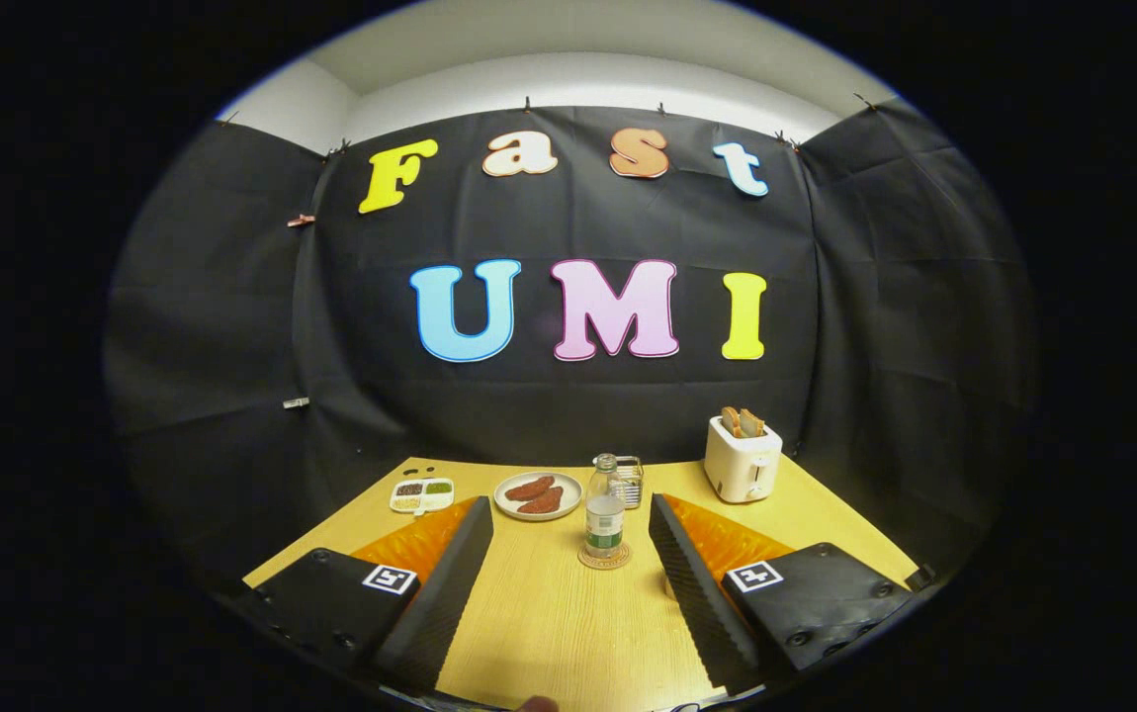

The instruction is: Take the bottle from table, then pour the juice into the cup, finally place the bottle on the coaster

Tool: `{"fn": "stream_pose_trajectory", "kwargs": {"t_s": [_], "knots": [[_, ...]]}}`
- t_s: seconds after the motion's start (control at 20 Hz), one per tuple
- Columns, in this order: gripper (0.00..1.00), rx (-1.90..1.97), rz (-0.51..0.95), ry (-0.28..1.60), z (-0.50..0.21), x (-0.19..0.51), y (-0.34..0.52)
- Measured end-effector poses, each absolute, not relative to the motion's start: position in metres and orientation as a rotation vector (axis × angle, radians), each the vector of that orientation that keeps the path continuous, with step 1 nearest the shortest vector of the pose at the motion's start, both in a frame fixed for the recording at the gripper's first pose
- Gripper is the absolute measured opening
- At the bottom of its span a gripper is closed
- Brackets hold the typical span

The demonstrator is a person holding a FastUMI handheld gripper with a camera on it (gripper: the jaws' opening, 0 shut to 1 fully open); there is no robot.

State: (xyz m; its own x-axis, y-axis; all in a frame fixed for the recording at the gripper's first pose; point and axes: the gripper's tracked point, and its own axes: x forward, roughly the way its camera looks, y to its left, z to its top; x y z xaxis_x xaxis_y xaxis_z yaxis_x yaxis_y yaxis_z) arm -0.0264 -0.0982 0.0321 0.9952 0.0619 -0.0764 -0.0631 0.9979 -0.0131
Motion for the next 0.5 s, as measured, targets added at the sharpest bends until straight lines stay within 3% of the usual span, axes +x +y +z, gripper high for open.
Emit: {"fn": "stream_pose_trajectory", "kwargs": {"t_s": [0.5], "knots": [[0.97, -0.015, 0.068, 0.06, 0.032, -0.061, -0.072]]}}
